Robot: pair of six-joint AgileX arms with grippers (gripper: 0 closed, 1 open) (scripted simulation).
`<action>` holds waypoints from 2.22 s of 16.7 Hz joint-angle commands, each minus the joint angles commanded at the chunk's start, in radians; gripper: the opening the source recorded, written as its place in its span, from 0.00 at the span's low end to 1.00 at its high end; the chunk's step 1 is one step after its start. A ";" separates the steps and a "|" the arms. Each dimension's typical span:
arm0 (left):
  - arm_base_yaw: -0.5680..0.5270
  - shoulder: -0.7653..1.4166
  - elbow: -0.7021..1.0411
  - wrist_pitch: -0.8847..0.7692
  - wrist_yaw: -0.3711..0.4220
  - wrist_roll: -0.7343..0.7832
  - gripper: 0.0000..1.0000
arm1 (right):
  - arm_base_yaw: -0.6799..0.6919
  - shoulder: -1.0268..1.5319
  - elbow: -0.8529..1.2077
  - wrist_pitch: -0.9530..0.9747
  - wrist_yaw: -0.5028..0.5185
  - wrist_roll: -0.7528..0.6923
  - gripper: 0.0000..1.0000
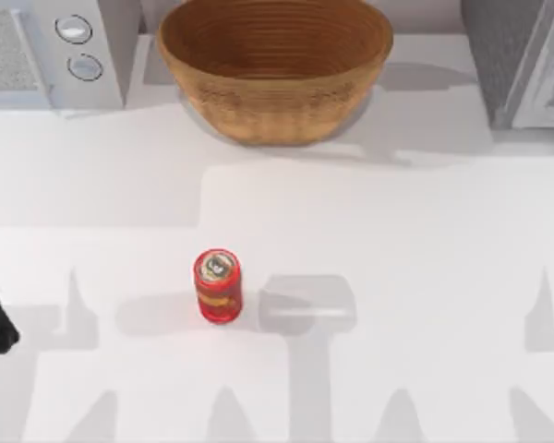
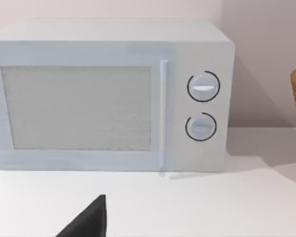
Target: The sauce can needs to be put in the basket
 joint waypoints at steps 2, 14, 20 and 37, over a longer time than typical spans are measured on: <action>0.000 0.000 0.000 0.000 0.000 0.000 1.00 | 0.000 0.000 0.000 0.000 0.000 0.000 1.00; 0.039 0.636 0.145 0.450 0.403 0.076 1.00 | 0.000 0.000 0.000 0.000 0.000 0.000 1.00; 0.050 1.212 0.288 0.872 0.774 0.123 1.00 | 0.000 0.000 0.000 0.000 0.000 0.000 1.00; 0.013 2.445 0.586 1.709 1.489 0.163 1.00 | 0.000 0.000 0.000 0.000 0.000 0.000 1.00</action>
